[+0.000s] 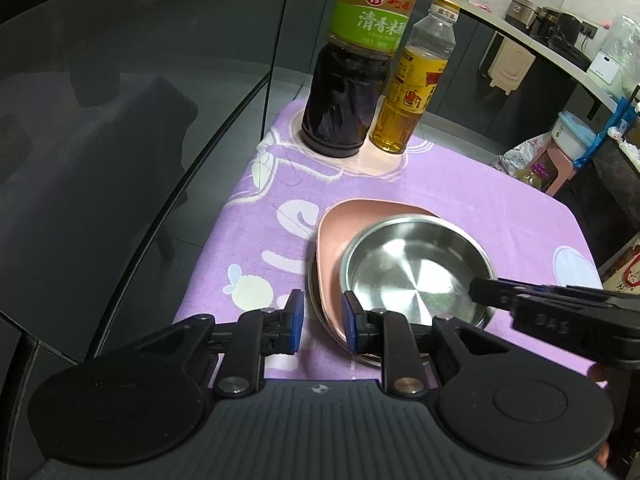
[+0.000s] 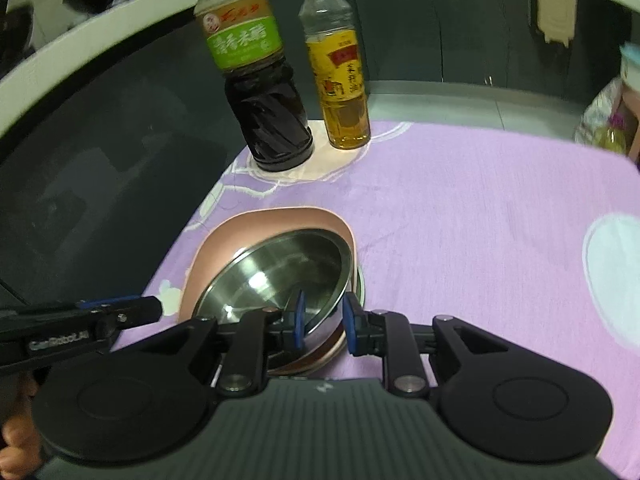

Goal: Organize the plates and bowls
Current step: 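Carry the steel bowl over and lower it into the pink dish, then open both grippers and release the steel bowl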

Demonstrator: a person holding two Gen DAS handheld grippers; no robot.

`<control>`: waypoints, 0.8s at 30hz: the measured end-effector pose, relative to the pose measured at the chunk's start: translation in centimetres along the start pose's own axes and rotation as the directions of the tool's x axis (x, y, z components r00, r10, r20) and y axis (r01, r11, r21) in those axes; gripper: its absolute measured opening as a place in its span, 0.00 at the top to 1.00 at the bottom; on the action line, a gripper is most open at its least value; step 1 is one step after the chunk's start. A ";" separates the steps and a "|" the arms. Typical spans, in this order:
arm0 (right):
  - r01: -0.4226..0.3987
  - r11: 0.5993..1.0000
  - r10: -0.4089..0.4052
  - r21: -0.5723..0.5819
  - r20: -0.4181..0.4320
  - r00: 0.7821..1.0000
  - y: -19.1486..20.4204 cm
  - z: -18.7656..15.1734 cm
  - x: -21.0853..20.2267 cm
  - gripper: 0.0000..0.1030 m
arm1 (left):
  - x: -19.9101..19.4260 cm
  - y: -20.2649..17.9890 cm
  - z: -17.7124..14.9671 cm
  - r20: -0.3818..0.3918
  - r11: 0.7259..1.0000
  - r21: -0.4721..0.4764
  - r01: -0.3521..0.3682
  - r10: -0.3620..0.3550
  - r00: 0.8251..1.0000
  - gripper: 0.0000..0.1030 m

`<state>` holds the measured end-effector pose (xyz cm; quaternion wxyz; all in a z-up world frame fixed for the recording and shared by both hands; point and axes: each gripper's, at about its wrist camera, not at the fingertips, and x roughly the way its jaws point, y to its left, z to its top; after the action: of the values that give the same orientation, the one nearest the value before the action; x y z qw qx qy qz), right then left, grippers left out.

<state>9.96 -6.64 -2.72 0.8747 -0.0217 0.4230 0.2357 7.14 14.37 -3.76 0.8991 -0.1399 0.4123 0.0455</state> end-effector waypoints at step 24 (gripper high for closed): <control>-0.068 0.989 0.080 0.134 -0.083 0.993 -3.1 0.0 1.3 0.61 | 2.1 1.3 0.7 -0.044 0.992 -0.093 0.089 -0.094 0.995 0.56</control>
<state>12.02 -8.90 -4.24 0.8454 0.0410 0.4761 0.2386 8.75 15.73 -5.23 0.8826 -0.2003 0.4248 0.0195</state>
